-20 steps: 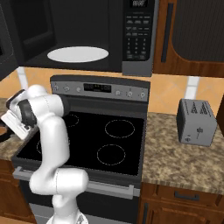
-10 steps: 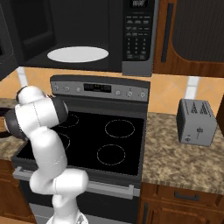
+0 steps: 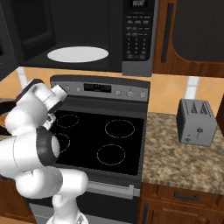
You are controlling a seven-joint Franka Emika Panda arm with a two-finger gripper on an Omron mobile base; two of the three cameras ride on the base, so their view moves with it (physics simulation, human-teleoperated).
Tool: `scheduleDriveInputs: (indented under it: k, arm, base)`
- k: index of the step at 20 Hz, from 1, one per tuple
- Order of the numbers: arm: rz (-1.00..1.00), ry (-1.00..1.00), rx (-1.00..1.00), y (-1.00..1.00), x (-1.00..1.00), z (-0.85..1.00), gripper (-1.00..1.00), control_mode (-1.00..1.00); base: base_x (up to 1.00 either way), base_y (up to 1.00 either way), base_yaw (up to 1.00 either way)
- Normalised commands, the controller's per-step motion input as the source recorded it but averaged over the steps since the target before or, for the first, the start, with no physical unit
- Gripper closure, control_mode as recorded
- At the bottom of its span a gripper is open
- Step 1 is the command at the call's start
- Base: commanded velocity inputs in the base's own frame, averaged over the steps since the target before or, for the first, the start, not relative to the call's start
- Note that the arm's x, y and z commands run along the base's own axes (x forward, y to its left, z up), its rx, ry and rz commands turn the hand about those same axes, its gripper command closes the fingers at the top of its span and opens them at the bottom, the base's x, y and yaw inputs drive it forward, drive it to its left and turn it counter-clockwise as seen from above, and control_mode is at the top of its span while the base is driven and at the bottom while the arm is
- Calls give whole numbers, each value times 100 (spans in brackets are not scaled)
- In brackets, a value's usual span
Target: Open the microwave, place the bowl with waffle inside the microwave, then close the microwave door and turn it on.
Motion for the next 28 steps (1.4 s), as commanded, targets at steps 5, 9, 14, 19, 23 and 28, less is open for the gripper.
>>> scheduleDriveInputs:
  k: [5, 9, 14, 19, 23, 28]
  arm:
    - [-3, -2, -13, -100, -70, 47, 100, -100]
    - [-13, -8, -3, -95, -50, 51, 100, -100]
    - [-20, -17, 0, -71, -32, 84, 100, -100]
    - [-18, -9, 0, -70, -36, 100, 100, -100]
    - [-20, 2, 0, -68, -5, 100, 100, -100]
    - [-40, 10, -2, -6, 46, 100, 100, -100]
  base:
    - [0, 0, 0]
    - [0, 0, 0]
    - [0, 0, 0]
    - [0, 0, 0]
    - [0, 0, 0]
    - [0, 0, 0]
